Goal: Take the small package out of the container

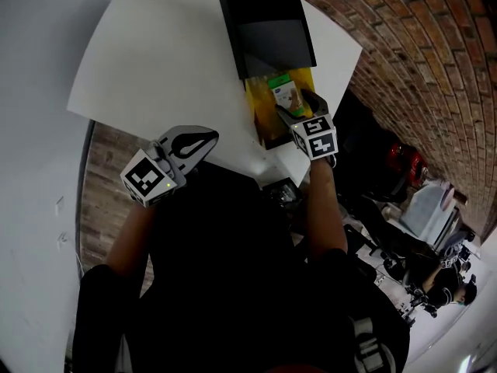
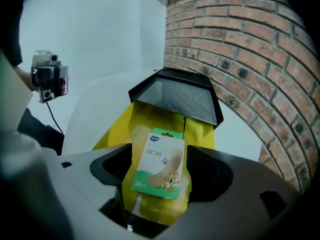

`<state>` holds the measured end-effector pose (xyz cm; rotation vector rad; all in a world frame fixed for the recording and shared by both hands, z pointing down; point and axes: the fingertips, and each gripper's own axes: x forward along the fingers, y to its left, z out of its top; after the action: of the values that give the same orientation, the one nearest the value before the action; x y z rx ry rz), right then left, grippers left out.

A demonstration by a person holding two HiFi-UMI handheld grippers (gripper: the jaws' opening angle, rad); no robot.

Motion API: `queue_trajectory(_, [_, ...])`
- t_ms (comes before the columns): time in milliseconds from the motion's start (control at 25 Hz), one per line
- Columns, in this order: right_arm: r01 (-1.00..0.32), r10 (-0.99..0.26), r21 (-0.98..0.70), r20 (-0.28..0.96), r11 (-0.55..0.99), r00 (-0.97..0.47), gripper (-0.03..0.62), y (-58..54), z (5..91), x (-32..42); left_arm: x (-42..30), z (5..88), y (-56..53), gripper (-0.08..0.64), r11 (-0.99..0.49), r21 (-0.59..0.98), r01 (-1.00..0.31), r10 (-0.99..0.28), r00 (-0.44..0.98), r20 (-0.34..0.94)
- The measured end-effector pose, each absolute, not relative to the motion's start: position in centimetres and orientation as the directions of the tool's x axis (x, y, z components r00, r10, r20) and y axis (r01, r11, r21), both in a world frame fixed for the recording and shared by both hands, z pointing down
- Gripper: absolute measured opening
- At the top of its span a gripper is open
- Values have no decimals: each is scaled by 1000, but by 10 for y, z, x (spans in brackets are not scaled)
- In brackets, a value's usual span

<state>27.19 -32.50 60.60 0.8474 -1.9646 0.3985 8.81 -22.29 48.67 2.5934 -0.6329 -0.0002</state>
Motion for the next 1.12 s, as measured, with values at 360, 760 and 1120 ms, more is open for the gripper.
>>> queue_trajectory(360, [-687, -331, 46, 898, 725, -289, 345, -320, 626, 275, 99, 491, -217, 15, -781, 448, -436, -445, 891, 91])
queue_trajectory(760, [-722, -289, 41, 931, 691, -224, 348, -325, 640, 283, 91, 494, -224, 15, -762, 460, -457, -467, 879, 99])
queue_trajectory(1120, [-730, -251, 32, 949, 683, -193, 348, -319, 651, 287, 92, 496, -226, 15, -757, 470, -454, -467, 879, 97])
